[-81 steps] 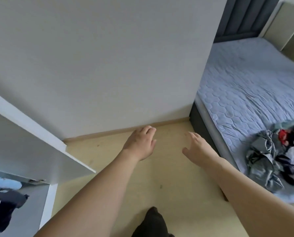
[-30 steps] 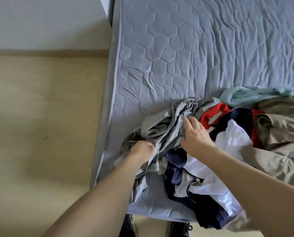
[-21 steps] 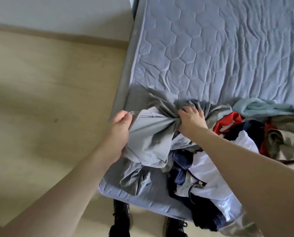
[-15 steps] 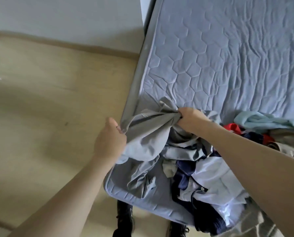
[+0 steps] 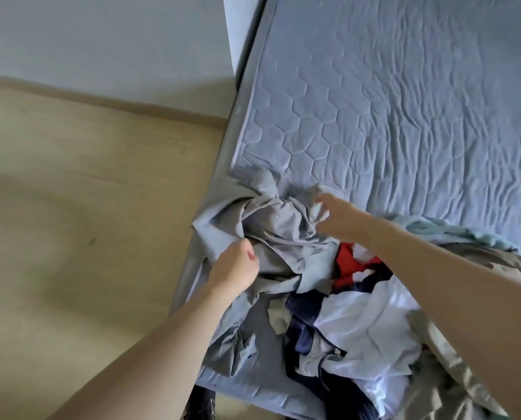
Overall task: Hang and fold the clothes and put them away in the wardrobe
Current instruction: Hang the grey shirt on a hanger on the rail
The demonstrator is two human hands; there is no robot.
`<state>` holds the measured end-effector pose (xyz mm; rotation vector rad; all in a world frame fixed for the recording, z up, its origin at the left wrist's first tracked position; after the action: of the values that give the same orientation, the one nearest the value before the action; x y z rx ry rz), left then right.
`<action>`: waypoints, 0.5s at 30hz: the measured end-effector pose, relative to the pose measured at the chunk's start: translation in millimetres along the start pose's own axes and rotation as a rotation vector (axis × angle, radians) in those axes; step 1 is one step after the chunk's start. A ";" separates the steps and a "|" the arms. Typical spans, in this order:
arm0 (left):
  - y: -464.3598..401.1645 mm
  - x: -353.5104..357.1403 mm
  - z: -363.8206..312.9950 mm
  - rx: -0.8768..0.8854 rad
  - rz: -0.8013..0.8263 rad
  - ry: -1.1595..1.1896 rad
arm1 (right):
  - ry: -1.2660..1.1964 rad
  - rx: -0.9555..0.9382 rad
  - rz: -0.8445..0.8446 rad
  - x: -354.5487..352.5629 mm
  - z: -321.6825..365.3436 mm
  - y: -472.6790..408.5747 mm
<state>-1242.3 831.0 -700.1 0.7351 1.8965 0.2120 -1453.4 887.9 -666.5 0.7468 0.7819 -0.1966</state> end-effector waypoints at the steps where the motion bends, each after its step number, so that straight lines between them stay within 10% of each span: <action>1: 1.0 9.4 -10.9 0.163 0.003 -0.092 | 0.090 0.034 0.050 16.7 -20.7 3.2; 5: -8.0 53.6 -35.1 0.545 -0.018 -0.449 | 0.435 0.102 0.207 95.1 -79.2 30.9; 10: -32.7 107.2 -60.0 0.711 0.019 -0.589 | 0.534 0.083 0.015 131.1 -102.9 16.5; 15: -45.3 77.8 -64.2 0.372 0.028 0.066 | 0.451 0.061 -0.124 118.6 -109.3 8.4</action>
<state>-1337.4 851.4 -752.5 1.0135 2.0142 -0.1048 -1428.0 980.1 -796.6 0.8119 1.2573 -0.1656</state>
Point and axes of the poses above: each hand's wrist, its own y-axis away from the middle knuckle, its own x-axis out of the palm, z = x × y, the point moved 10 cm from there along -y, towards the middle knuckle, and after that the axes turned 9 degrees about -z, right-handed, at the moved point
